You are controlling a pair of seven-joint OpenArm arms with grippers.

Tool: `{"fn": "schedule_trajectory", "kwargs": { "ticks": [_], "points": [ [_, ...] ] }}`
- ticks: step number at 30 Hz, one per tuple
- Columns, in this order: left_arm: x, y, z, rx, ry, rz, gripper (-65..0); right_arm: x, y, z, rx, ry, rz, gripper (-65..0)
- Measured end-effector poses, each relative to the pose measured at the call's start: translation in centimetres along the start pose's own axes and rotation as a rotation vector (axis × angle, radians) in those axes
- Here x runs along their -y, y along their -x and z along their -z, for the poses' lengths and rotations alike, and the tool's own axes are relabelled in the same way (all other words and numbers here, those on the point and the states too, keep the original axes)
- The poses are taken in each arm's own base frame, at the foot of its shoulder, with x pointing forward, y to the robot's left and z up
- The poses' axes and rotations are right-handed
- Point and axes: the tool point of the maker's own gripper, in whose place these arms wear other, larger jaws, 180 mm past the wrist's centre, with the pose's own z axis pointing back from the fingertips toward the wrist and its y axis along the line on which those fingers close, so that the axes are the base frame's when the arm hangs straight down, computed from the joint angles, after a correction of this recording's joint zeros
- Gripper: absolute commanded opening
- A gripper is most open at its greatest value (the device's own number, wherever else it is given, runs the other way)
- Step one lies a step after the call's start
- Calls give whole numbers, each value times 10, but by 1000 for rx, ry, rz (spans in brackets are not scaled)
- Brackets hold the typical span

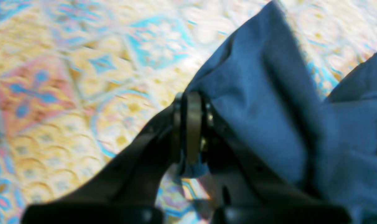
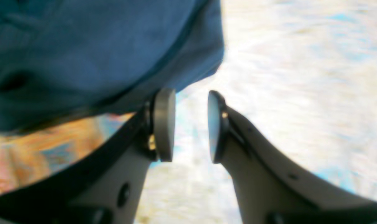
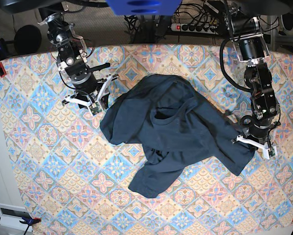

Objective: Layout the t-shirt on the table in an organized manner, then fold the t-shirt properly
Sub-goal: 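Pull the shirt with the left gripper while the right gripper regrasps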

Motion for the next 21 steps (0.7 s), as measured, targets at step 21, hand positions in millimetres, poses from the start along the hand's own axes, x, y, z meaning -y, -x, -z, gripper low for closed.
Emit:
{"fn": "schedule_trajectory", "kwargs": {
  "ticks": [21],
  "points": [
    [-60, 27, 1, -68, -118, -83, -523, -147, -63, -3, 142, -335, -256, -475]
  ]
}}
